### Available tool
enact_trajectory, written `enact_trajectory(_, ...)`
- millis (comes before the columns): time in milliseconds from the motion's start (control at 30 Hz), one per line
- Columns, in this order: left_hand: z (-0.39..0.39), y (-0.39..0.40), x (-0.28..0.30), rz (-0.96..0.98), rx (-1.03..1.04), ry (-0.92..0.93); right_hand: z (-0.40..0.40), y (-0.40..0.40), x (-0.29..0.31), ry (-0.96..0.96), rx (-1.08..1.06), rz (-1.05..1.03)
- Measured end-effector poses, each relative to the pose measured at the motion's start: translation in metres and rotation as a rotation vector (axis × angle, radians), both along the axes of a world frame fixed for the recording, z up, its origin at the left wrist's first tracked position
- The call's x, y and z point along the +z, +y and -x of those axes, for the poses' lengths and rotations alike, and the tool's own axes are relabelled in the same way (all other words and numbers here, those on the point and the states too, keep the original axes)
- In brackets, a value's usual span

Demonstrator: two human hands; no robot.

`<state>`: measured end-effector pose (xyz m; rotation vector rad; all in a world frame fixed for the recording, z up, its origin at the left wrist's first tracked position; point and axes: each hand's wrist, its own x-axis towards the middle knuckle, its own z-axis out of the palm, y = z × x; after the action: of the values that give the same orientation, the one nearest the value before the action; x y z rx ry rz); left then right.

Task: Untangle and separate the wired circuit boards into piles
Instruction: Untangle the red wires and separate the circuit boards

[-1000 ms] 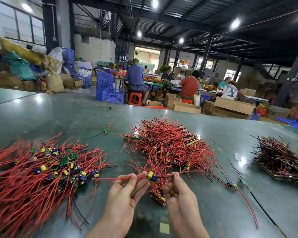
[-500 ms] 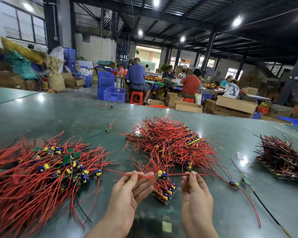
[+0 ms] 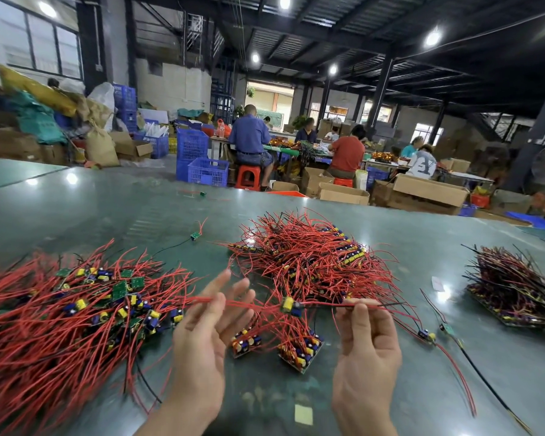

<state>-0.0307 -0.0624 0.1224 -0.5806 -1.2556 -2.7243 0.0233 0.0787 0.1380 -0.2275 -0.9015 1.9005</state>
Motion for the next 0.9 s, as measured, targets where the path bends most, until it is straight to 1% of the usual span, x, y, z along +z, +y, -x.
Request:
enact_trajectory(67, 0.008, -0.005, -0.003, 0.414, 0.176, 0.426, 0.001, 0.009, 0.001, -0.002, 0.082, 0.134)
enact_trajectory(100, 0.011, -0.004, -0.007, 0.566, 0.217, 0.525, 0.001, 0.013, 0.001, -0.013, 0.136, 0.2)
enact_trajectory(133, 0.01, -0.001, -0.006, 0.58, 0.187, 0.505, 0.002, 0.015, 0.001, -0.033, 0.196, 0.243)
enact_trajectory(200, -0.002, 0.008, -0.007, 0.331, 0.043, 0.418, 0.004, 0.017, -0.001, -0.085, 0.304, 0.25)
enact_trajectory(233, -0.008, 0.012, -0.008, 0.189, -0.087, 0.319, 0.005, 0.016, -0.002, -0.097, 0.346, 0.238)
enact_trajectory(300, -0.016, 0.02, -0.012, 0.073, -0.349, 0.082, 0.006, 0.013, -0.003, -0.079, 0.41, 0.21)
enact_trajectory(333, -0.016, 0.022, -0.011, 0.092, -0.446, -0.026, 0.005, 0.012, -0.004, -0.062, 0.432, 0.189)
enact_trajectory(400, -0.017, 0.021, -0.008, 0.272, -0.614, -0.213, 0.005, 0.009, -0.006, -0.062, 0.44, 0.113)
enact_trajectory(433, -0.018, 0.02, -0.006, 0.407, -0.685, -0.247, 0.005, 0.009, -0.008, -0.107, 0.402, 0.031)
enact_trajectory(467, -0.02, 0.019, -0.007, 0.513, -0.739, -0.243, 0.004, 0.009, -0.009, -0.177, 0.332, -0.085)
enact_trajectory(500, -0.02, 0.019, -0.01, 0.562, -0.764, -0.233, 0.004, 0.008, -0.01, -0.25, 0.25, -0.215)
enact_trajectory(567, -0.021, 0.019, -0.015, 0.544, -0.757, -0.237, 0.004, 0.006, -0.011, -0.327, 0.143, -0.413)
enact_trajectory(667, -0.021, 0.022, -0.017, 0.564, -0.612, -0.198, 0.002, 0.001, -0.012, -0.398, 0.172, -0.589)
enact_trajectory(733, -0.018, 0.022, -0.018, 0.557, -0.536, -0.162, 0.003, -0.006, -0.013, -0.445, 0.261, -0.629)
enact_trajectory(800, -0.016, 0.023, -0.018, 0.549, -0.496, -0.146, 0.003, -0.01, -0.014, -0.467, 0.324, -0.622)
enact_trajectory(900, -0.016, 0.026, -0.018, 0.452, -0.509, -0.181, 0.003, -0.006, -0.015, -0.487, 0.392, -0.462)
